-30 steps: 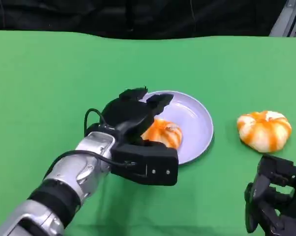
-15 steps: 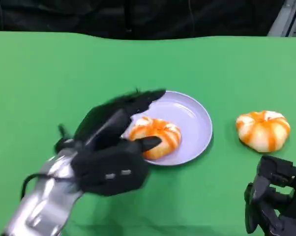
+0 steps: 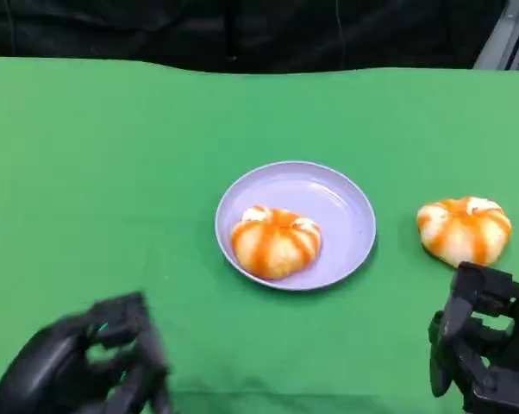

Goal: Grasp the bread from the table and place it into the plate.

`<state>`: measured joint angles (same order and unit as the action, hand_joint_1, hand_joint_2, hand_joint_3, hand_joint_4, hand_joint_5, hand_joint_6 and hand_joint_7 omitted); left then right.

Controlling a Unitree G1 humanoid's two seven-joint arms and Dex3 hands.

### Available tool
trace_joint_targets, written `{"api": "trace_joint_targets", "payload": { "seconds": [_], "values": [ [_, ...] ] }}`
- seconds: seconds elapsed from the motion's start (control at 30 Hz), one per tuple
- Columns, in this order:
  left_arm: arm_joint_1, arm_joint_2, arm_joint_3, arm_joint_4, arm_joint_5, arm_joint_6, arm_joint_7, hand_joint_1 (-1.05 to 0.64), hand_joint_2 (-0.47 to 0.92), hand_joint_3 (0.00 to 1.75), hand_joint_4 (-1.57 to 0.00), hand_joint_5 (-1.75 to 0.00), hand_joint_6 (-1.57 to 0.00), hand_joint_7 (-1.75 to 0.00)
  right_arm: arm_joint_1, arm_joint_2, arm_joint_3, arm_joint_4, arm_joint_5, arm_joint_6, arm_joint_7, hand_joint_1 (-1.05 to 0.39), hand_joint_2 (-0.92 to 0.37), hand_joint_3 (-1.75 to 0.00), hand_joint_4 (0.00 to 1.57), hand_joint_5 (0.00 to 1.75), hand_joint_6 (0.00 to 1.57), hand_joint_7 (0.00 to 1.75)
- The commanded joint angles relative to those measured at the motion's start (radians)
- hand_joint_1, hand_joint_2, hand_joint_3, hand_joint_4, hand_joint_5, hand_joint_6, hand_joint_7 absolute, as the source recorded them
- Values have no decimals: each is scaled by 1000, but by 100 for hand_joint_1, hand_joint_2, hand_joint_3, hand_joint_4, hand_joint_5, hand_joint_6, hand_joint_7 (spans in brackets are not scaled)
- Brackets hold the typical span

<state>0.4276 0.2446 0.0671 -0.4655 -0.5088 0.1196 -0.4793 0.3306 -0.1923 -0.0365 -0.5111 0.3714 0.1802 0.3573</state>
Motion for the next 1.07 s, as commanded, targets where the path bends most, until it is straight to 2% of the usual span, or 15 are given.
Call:
{"api": "trace_joint_targets", "payload": {
  "seconds": [0.03,0.27,0.87,1.07],
  "values": [
    [33,15,5,8,24,-55,-45,5,60,133,-96,-175,-74,-175,-17,-7,-29,45,15,-28,18,5,-61,-114,84,175,73,159],
    [8,-12,2,39,13,-45,-36,6,63,124,-96,-175,-75,-175,-23,-16,-41,71,6,-57,46,6,-63,-115,82,175,72,160],
    [-19,-4,39,73,22,-45,-32,10,65,127,-96,-175,-74,-175,-15,-11,-41,55,10,-51,47,3,-62,-112,84,175,73,159],
    [-17,3,43,56,37,-28,-30,7,61,132,-96,-175,-73,-175,-11,-16,-47,52,14,-55,56,3,-62,-113,84,175,74,159]
  ]
}}
